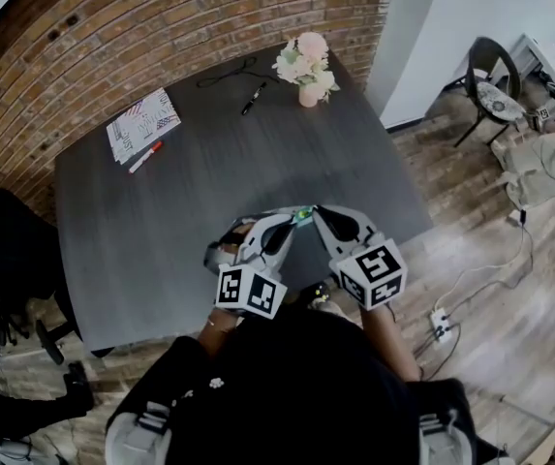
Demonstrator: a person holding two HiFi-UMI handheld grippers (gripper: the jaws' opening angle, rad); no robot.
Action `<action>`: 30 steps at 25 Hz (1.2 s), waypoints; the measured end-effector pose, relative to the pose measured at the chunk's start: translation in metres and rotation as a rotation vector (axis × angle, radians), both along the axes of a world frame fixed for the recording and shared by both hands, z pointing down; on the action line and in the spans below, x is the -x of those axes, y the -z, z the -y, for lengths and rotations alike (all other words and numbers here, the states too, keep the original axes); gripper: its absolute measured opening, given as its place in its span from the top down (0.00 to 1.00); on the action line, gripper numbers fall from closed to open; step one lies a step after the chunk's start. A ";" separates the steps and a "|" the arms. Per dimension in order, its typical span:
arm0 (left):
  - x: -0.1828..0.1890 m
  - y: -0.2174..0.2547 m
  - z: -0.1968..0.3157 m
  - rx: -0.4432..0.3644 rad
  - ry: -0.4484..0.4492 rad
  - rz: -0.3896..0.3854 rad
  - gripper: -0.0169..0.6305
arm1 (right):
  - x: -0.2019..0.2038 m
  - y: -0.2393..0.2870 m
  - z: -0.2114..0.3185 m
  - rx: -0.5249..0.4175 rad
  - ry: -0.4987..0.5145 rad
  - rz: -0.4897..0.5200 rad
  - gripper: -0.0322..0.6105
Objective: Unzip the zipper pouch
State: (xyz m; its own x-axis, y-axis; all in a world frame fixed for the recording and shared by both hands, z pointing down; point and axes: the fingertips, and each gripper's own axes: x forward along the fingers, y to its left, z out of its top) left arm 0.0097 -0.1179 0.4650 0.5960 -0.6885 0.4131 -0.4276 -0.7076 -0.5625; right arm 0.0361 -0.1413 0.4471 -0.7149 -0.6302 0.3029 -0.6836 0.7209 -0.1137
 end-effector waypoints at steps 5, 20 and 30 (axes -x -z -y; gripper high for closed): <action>-0.001 -0.001 -0.001 0.006 -0.002 -0.002 0.96 | -0.004 -0.003 0.000 0.008 -0.009 0.000 0.95; 0.001 -0.001 -0.008 0.022 0.002 -0.019 0.96 | -0.005 -0.008 -0.001 0.011 -0.023 -0.024 0.95; 0.000 0.003 -0.015 0.032 -0.008 -0.034 0.96 | -0.015 -0.011 0.000 0.023 -0.048 -0.027 0.95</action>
